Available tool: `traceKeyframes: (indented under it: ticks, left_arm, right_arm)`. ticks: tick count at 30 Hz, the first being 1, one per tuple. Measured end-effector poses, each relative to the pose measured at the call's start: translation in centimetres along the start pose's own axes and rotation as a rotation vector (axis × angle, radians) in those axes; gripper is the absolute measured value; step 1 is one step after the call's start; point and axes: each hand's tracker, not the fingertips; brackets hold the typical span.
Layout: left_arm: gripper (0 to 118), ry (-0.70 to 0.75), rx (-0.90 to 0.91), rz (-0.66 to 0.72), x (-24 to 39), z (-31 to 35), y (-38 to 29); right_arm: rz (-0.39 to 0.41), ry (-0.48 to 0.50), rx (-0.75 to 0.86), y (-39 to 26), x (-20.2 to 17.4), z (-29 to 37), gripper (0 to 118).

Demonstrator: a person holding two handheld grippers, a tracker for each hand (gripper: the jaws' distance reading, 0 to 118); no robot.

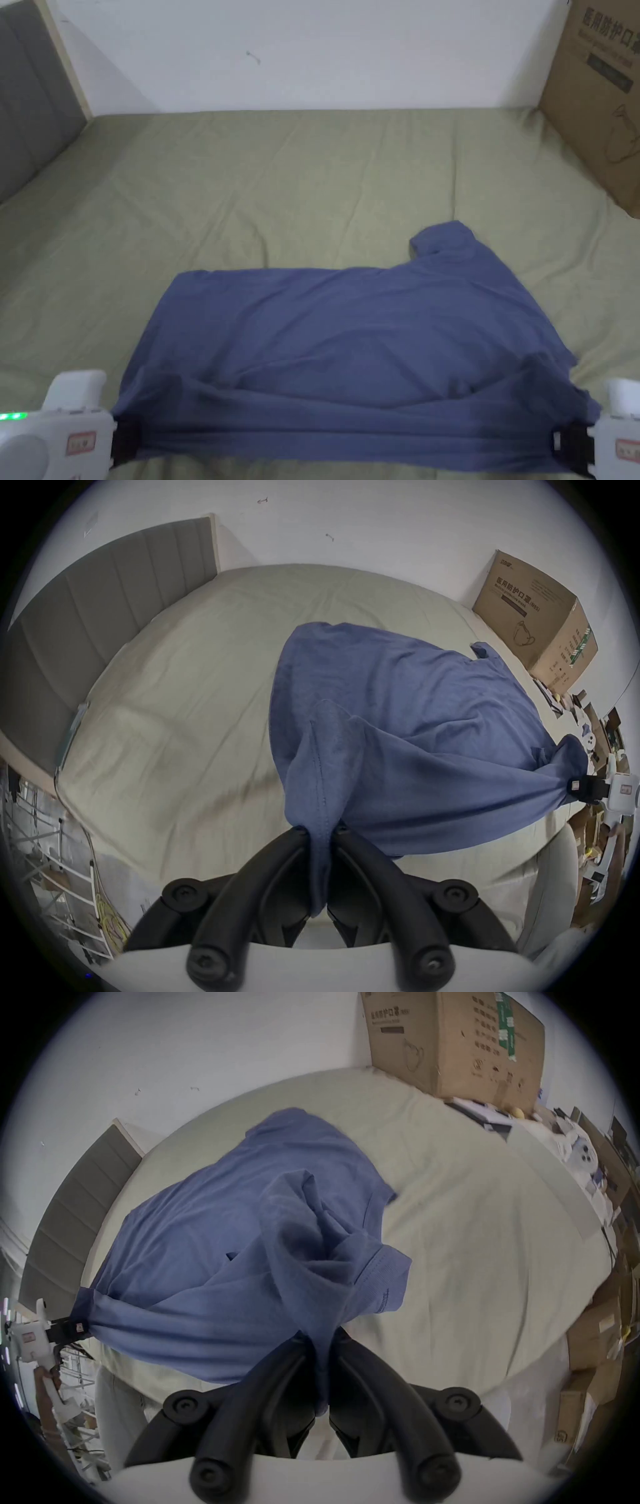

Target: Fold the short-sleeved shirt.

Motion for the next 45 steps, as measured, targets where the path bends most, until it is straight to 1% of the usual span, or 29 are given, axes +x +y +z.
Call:
traceKeyframes:
  ticks: [2,3,5,6,7,10,11,13,14,15,17,18,19,26,27,28,29,30,31,32,35,36,37,39,41,42,43,44,45]
  left_arm:
    - [4,0.021,-0.055,-0.013,0.0,-0.4,-2.0]
    - [14,0.022,-0.062,-0.034,0.0,-1.0,-2.8]
    - [60,0.04,-0.084,-0.055,-0.2,-1.9,-3.2]
    - [83,0.104,-0.099,-0.053,0.0,-1.9,-3.2]
    - [83,0.139,-0.094,-0.048,0.0,-1.6,-3.1]
    - [90,0.048,-0.007,0.027,-0.1,1.3,-2.1]
    - [90,0.036,0.017,0.054,0.0,2.2,-1.6]
    - [87,0.007,0.093,0.079,-0.2,3.7,-0.1]
    - [82,0.007,0.136,0.083,0.2,4.3,0.4]
    - [62,0.007,0.176,0.081,0.8,4.7,1.2]
    - [0,-0.005,0.197,0.075,1.6,4.2,2.8]
    - [0,-0.009,0.217,0.081,2.1,3.7,3.7]
    - [0,-0.017,0.209,0.085,2.6,3.0,4.5]
    - [0,-0.057,0.165,0.045,4.5,-1.2,9.6]
    - [0,-0.051,0.165,0.038,4.8,-1.7,10.3]
    - [0,-0.044,0.163,0.029,4.5,-2.4,11.3]
    - [0,-0.043,0.16,0.021,4.5,-2.8,12.0]
    - [0,-0.037,0.16,0.02,4.6,-3.2,12.7]
    - [0,-0.034,0.159,0.018,4.6,-3.5,13.4]
    - [0,-0.033,0.159,0.015,4.8,-4.0,13.5]
    - [0,-0.018,0.151,0.012,4.7,-5.3,14.8]
    - [0,-0.018,0.141,0.012,4.3,-5.7,15.3]
    - [0,-0.017,0.13,0.008,4.2,-6.2,15.5]
    - [0,-0.001,0.113,0.003,3.9,-7.2,15.9]
    - [0,-0.005,0.099,-0.004,3.5,-8.1,16.2]
    - [2,-0.009,0.097,-0.001,3.3,-8.6,16.5]
    - [16,-0.011,0.089,0.0,2.8,-9.1,17.2]
    - [41,-0.01,0.083,0.006,3.0,-9.0,17.5]
    - [74,-0.007,0.076,0.01,2.7,-9.7,18.4]
  right_arm:
    - [0.018,-0.001,-0.039,-2.0,0.4,-0.8,5]
    - [0.035,-0.004,-0.065,-3.1,0.4,-1.4,14]
    - [0.02,-0.004,-0.108,-3.5,0.5,-2.4,52]
    - [0.017,-0.037,-0.133,-3.3,0.4,-2.4,69]
    - [0.015,-0.029,-0.106,-3.0,0.5,-2.3,69]
    - [0.009,-0.016,-0.005,-1.7,0.7,0.3,89]
    - [0.017,-0.032,0.01,-1.2,0.4,1.3,88]
    - [0.03,-0.059,0.072,0.3,0.1,2.7,88]
    - [0.028,-0.049,0.106,0.9,-0.1,3.3,84]
    - [0.025,-0.032,0.146,1.8,-0.3,3.7,63]
    - [0.016,-0.018,0.186,3.2,-0.8,3.9,11]
    - [-0.004,-0.009,0.203,3.9,-0.9,3.5,0]
    - [-0.022,-0.011,0.212,4.8,-1.2,3.7,0]
    - [0.014,0.007,0.185,12.6,-0.3,-2.3,0]
    - [0.013,0.014,0.183,13.9,-0.4,-3.1,7]
    - [0.013,0.027,0.167,15.6,-0.1,-4.3,31]
    - [0.02,0.046,0.152,17.1,0.2,-5.4,66]
    - [0.02,0.058,0.128,18.9,0.4,-7.1,107]
    - [0.04,0.055,0.092,20.1,0.3,-8.8,115]
    - [0.05,0.035,0.079,21.4,0.3,-10.4,113]
    - [0.084,-0.058,0.04,24.6,-0.3,-14.8,97]
    - [0.087,-0.073,0.009,25.3,-0.3,-16.4,89]
    - [0.096,-0.076,-0.027,25.8,-0.3,-18.0,89]
    - [0.109,-0.104,-0.111,26.3,-0.4,-21.2,78]
    - [0.13,-0.135,-0.071,25.9,-1.3,-20.8,78]
    - [0.165,-0.156,-0.06,25.9,-1.8,-20.2,68]
    - [0.226,-0.161,-0.05,25.8,-2.3,-19.8,52]
    - [0.273,-0.161,-0.045,25.8,-2.6,-19.5,25]
    - [0.28,-0.163,-0.059,25.9,-3.1,-19.6,0]
